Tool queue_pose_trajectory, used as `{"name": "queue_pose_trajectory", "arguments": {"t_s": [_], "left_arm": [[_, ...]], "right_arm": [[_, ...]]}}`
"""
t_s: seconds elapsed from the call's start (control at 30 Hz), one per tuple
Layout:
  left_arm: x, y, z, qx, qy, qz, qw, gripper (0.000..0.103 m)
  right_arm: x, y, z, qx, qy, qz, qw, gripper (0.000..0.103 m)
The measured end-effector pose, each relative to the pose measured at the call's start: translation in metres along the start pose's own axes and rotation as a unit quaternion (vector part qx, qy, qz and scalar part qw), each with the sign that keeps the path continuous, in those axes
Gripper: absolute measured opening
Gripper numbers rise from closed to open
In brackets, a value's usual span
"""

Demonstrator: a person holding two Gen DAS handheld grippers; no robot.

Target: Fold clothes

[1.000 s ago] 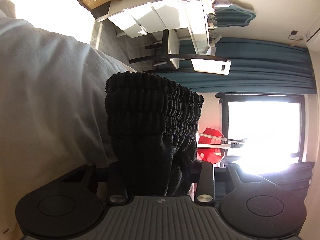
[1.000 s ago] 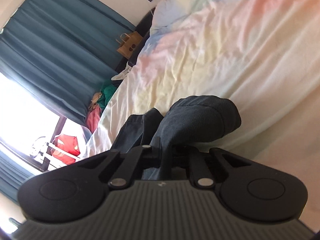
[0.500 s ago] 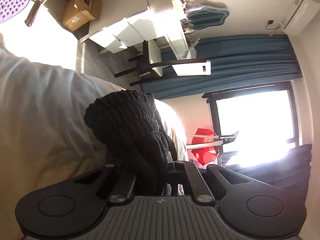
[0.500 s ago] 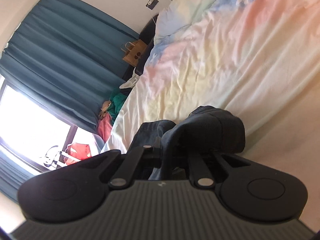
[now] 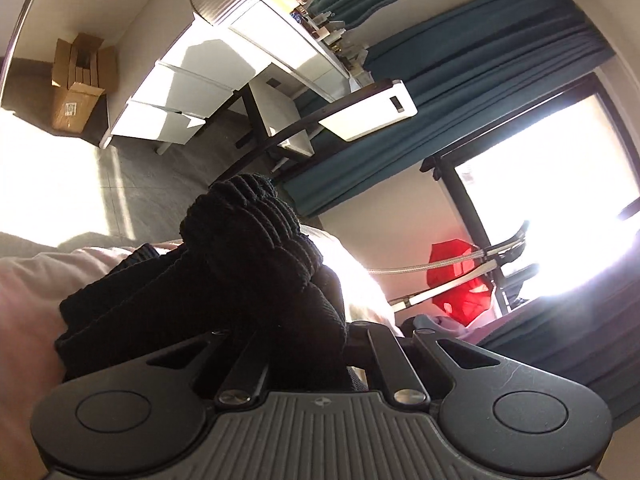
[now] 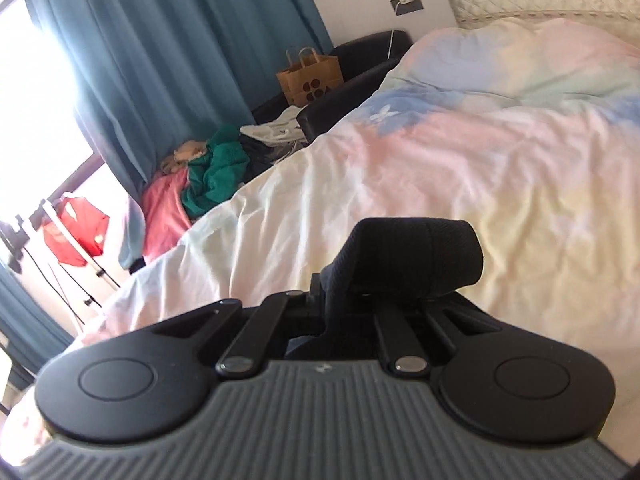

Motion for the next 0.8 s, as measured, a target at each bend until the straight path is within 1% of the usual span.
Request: {"name": "queue_pose_trajectory", "arguments": {"t_s": [0.07, 0.17, 0.23, 0.33, 0.37, 0.4, 0.43, 0.47, 0.5, 0.57, 0.6, 0.63, 0.67, 0.7, 0.77, 0.8], "left_arm": [[-0.054, 0.004, 0.005, -0.018, -0.036, -0.005, 0.9992, 0.006], [-0.116, 0.015, 0.001, -0.047, -0.085, -0.018, 0.9951, 0.007], [-0.140, 0.022, -0.004, -0.064, -0.107, -0.027, 0.9918, 0.007], [-0.151, 0.029, -0.004, -0.086, -0.119, -0.030, 0.9887, 0.011], [-0.150, 0.029, -0.003, -0.091, -0.117, -0.034, 0.9884, 0.012], [-0.148, 0.029, -0.002, -0.095, -0.112, -0.038, 0.9884, 0.015], [-0.142, 0.028, -0.001, -0.098, -0.104, -0.045, 0.9887, 0.022], [-0.136, 0.027, 0.000, -0.101, -0.095, -0.052, 0.9890, 0.026], [-0.129, 0.026, 0.000, -0.102, -0.085, -0.060, 0.9893, 0.031], [-0.109, 0.022, -0.003, -0.098, -0.060, -0.078, 0.9904, 0.049], [-0.095, 0.022, -0.004, -0.094, -0.043, -0.083, 0.9911, 0.054], [-0.079, 0.022, -0.007, -0.093, -0.029, -0.086, 0.9915, 0.066], [-0.063, 0.024, -0.010, -0.093, -0.019, -0.090, 0.9913, 0.081], [-0.046, 0.026, -0.014, -0.094, -0.012, -0.095, 0.9909, 0.084], [-0.014, 0.032, -0.025, -0.095, 0.005, -0.108, 0.9896, 0.088], [-0.001, 0.037, -0.034, -0.088, 0.014, -0.118, 0.9890, 0.090]], "right_arm": [[-0.041, -0.001, -0.024, 0.026, 0.017, -0.012, 0.999, 0.007], [-0.086, 0.015, -0.036, 0.050, 0.032, -0.036, 0.998, 0.007], [-0.109, 0.029, -0.036, 0.054, 0.039, -0.057, 0.996, 0.008], [-0.114, 0.034, -0.030, 0.019, 0.025, -0.054, 0.998, 0.011], [-0.111, 0.032, -0.027, 0.007, 0.019, -0.056, 0.998, 0.012], [-0.108, 0.030, -0.023, -0.005, 0.012, -0.059, 0.998, 0.015], [-0.105, 0.029, -0.020, -0.016, 0.006, -0.062, 0.998, 0.023], [-0.102, 0.027, -0.016, -0.028, -0.001, -0.065, 0.997, 0.029], [-0.093, 0.024, -0.010, -0.040, -0.005, -0.068, 0.997, 0.042], [-0.069, 0.019, 0.003, -0.058, -0.023, -0.059, 0.996, 0.043], [-0.056, 0.017, 0.009, -0.065, -0.033, -0.051, 0.996, 0.045], [-0.043, 0.015, 0.015, -0.072, -0.043, -0.043, 0.996, 0.053], [-0.027, 0.015, 0.024, -0.081, -0.051, -0.039, 0.995, 0.058], [-0.013, 0.017, 0.032, -0.092, -0.059, -0.038, 0.993, 0.065], [0.012, 0.024, 0.051, -0.121, -0.071, -0.036, 0.989, 0.066], [0.022, 0.032, 0.059, -0.138, -0.078, -0.042, 0.986, 0.066]]}}
Point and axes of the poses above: each gripper's, at about its wrist camera, not at the fingertips, and x roughly against the way its jaws point, z to its right, y to its underside, the point moved 3 cm from there along -x, roughly the way its jaws point, and after that the axes turned 4 degrees about x, right-handed, at the moved point
